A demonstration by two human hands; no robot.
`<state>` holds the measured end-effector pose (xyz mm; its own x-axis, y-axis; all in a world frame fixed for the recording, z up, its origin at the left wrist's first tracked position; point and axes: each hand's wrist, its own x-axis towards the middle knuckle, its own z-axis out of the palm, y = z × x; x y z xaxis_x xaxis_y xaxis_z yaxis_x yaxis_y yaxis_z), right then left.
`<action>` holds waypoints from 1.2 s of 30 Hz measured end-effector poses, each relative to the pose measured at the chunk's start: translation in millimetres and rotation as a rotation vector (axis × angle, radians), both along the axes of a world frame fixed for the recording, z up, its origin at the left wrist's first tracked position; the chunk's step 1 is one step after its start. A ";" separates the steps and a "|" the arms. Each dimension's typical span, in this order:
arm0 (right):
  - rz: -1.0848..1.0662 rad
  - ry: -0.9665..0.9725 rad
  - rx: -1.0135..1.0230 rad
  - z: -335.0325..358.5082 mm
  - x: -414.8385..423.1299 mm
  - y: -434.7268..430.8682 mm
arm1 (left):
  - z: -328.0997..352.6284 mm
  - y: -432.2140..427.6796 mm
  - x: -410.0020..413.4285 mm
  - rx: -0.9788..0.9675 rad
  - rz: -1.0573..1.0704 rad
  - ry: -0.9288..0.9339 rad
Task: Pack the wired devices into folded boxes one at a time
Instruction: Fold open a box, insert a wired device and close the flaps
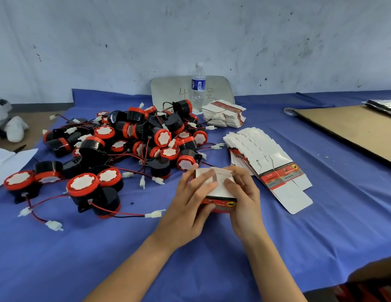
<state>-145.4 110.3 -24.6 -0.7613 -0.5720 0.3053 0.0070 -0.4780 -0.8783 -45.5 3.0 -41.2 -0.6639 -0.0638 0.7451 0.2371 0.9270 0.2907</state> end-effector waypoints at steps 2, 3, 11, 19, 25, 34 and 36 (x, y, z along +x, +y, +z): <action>0.006 0.030 -0.017 0.7 -0.5 -0.2 | 0.2 -1.5 -0.6 0.069 0.067 0.041; 0.003 0.060 -0.015 1.0 -0.6 -1.0 | 0.4 -2.8 -0.4 0.149 0.083 0.060; 0.013 0.229 0.179 14.1 14.8 -1.9 | -1.3 -6.5 -2.8 0.480 0.039 -0.121; 0.256 0.147 0.606 47.7 -0.6 -7.1 | -1.0 -7.5 -2.8 0.269 0.171 0.051; 0.184 0.294 0.701 50.1 1.7 -18.0 | 0.9 -6.9 -4.9 0.192 0.265 0.088; 0.363 0.252 0.584 51.9 -9.6 -12.7 | 5.6 -5.5 -0.2 0.175 0.151 0.128; 0.494 0.116 0.496 54.8 -18.0 -10.0 | 6.1 -6.4 1.2 0.235 0.124 0.117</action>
